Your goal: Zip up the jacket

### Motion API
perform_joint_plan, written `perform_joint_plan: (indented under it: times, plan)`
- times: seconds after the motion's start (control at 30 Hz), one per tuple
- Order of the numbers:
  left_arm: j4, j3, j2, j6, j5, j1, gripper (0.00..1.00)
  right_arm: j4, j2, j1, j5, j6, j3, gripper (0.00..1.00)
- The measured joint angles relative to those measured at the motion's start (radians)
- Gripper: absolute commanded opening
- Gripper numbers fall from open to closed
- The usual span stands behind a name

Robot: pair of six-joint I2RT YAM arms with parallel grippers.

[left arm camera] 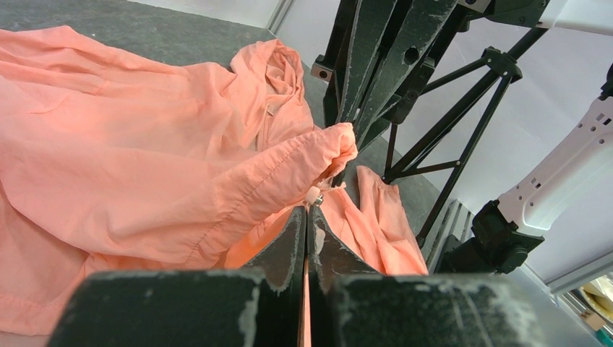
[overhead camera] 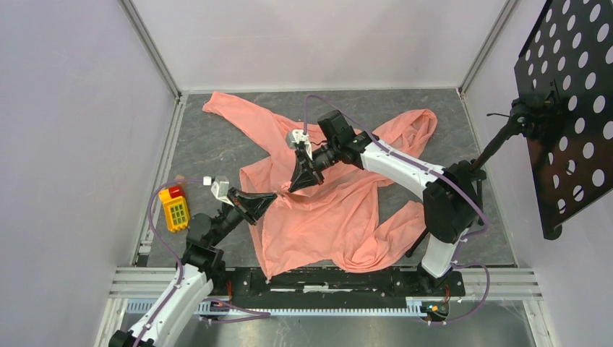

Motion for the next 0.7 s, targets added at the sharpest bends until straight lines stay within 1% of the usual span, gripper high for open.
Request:
perform_joint_plan:
  times: [0.27, 0.7]
  plan:
    - [0.000, 0.000, -0.006, 0.000, 0.000, 0.000, 0.02, 0.002, 0.028, 0.000, -0.002, 0.014, 0.000, 0.00]
    - [0.000, 0.000, -0.008, 0.000, 0.000, 0.000, 0.02, 0.040, 0.028, 0.007, -0.002, 0.034, 0.000, 0.00]
